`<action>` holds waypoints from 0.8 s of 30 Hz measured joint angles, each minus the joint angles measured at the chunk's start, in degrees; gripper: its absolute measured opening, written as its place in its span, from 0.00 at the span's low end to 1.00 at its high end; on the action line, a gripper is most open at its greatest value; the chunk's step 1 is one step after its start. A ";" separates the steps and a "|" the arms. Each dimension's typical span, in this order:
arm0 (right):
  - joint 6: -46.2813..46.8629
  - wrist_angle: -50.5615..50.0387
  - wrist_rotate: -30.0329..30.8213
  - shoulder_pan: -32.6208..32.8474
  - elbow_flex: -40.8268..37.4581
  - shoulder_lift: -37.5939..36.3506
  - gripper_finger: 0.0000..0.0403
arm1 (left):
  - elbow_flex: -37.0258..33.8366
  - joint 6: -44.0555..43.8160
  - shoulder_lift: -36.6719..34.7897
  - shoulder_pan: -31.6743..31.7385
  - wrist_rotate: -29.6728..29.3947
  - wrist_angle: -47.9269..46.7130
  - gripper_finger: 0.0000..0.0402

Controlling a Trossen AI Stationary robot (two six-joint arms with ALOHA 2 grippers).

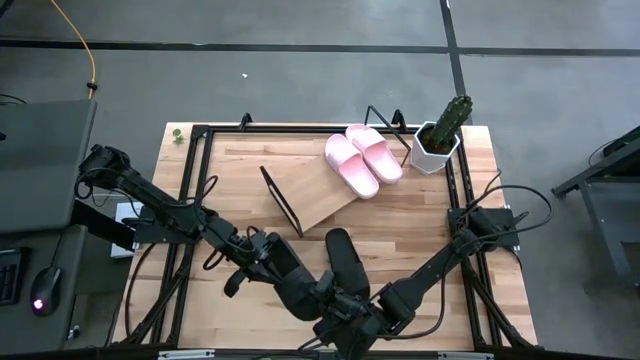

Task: Pick and place slides into the shelf
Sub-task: Put the left black slide on the shelf

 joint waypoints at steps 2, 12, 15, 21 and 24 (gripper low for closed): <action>0.00 0.00 -0.02 0.00 0.00 0.02 0.28 | 0.00 0.00 0.00 0.00 0.00 0.02 0.01; -0.01 0.04 -2.04 0.00 0.00 0.02 0.05 | 0.00 -0.06 0.02 -0.02 0.37 -0.03 0.01; 0.00 0.09 -2.14 0.00 0.00 0.02 0.01 | 0.00 -0.13 0.07 -0.02 0.37 -0.05 0.01; 0.82 0.09 -2.14 0.00 0.00 0.02 0.01 | 0.00 -0.03 0.07 -0.02 0.32 -0.24 0.01; 0.90 0.09 -2.14 -0.02 0.00 0.02 0.01 | 0.00 0.06 0.07 -0.02 0.24 -1.02 0.01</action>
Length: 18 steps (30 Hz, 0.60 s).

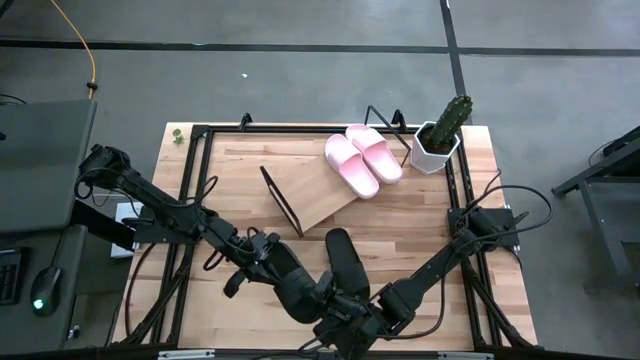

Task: Pick and place slides into the shelf
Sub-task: Put the left black slide on the shelf

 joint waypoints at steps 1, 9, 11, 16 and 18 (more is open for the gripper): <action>0.00 0.00 0.02 0.00 0.00 0.00 0.00 | 0.00 0.51 0.00 0.00 -0.02 -0.19 0.01; 0.00 0.39 0.01 -0.02 0.00 0.04 0.00 | 0.04 4.49 0.00 0.00 -0.05 -1.14 0.04; 0.02 0.50 -0.03 -0.02 0.00 0.04 0.00 | 0.04 4.71 0.00 0.00 0.08 -1.22 0.08; 0.11 0.53 0.01 -0.02 0.00 0.04 0.00 | 0.04 4.73 0.00 0.00 0.90 -1.33 0.20; 0.11 0.52 0.43 -0.01 0.00 0.04 0.00 | 0.04 4.71 -0.02 0.00 0.99 -1.33 0.25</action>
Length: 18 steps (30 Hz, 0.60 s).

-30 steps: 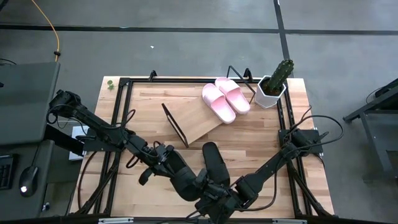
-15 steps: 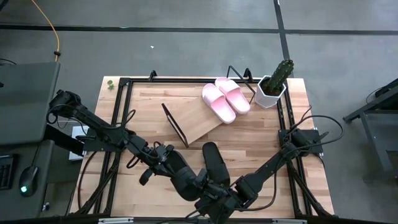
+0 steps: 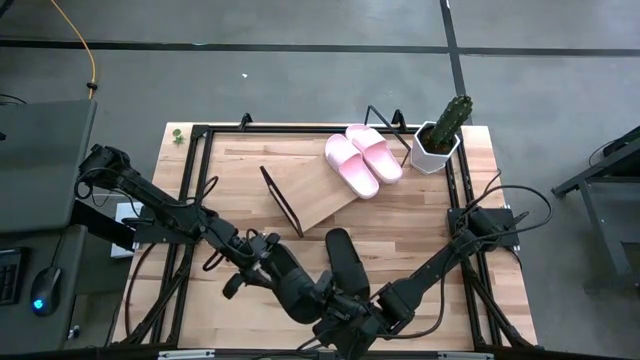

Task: Pick and place slides into the shelf
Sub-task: Put the left black slide on the shelf

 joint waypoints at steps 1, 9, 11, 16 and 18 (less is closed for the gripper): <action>0.00 0.00 0.46 0.04 0.00 0.00 0.00 | 0.00 0.02 0.00 0.00 0.02 0.00 0.27; 0.04 1.84 4.77 1.26 0.00 0.00 0.00 | 0.00 2.05 0.00 0.02 0.02 0.02 0.37; 0.01 2.00 4.92 1.57 0.00 0.00 0.00 | 0.00 2.83 -0.06 0.02 -0.15 0.09 0.38; 0.02 1.99 8.04 2.04 0.00 -0.06 0.00 | 0.00 3.82 -2.09 0.02 -0.24 -1.24 0.36; 0.22 1.97 8.11 2.04 0.00 -0.23 0.00 | 0.00 3.82 -3.66 0.02 -0.40 -3.04 0.36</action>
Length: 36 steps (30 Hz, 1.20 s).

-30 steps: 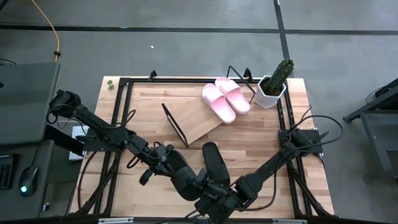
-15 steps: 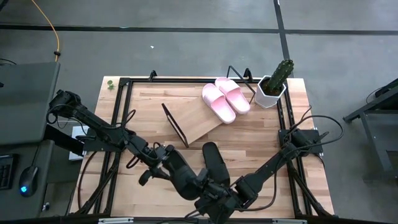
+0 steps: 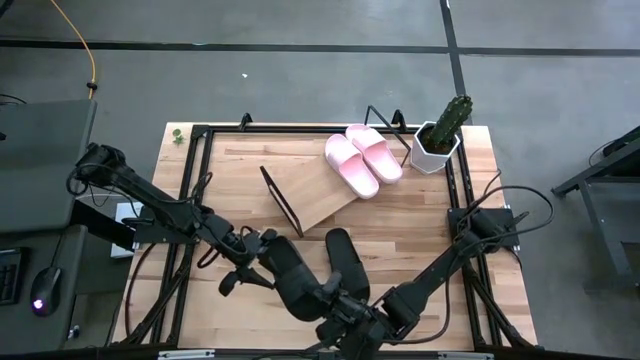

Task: Pick and place slides into the shelf
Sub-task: Put the left black slide on the shelf

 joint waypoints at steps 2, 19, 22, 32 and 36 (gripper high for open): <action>1.11 -0.39 0.13 0.00 0.00 -0.45 0.00 | 0.02 0.20 -1.65 0.00 0.00 -2.79 0.35; 14.65 -15.95 2.08 -0.58 0.00 -5.67 0.00 | 0.00 0.26 -5.04 -0.02 0.22 -10.69 0.34; 15.92 -17.65 1.68 -1.34 0.00 -6.89 0.00 | 0.00 0.31 -5.04 -0.02 0.24 -10.69 0.34; 16.45 -23.31 -4.97 -6.86 0.07 -10.45 0.00 | -0.01 0.45 -5.04 -0.02 0.22 -10.58 0.34; 14.82 -24.03 -6.40 -9.19 0.07 -13.23 0.00 | -0.01 1.75 -5.04 -0.02 0.22 -10.24 0.34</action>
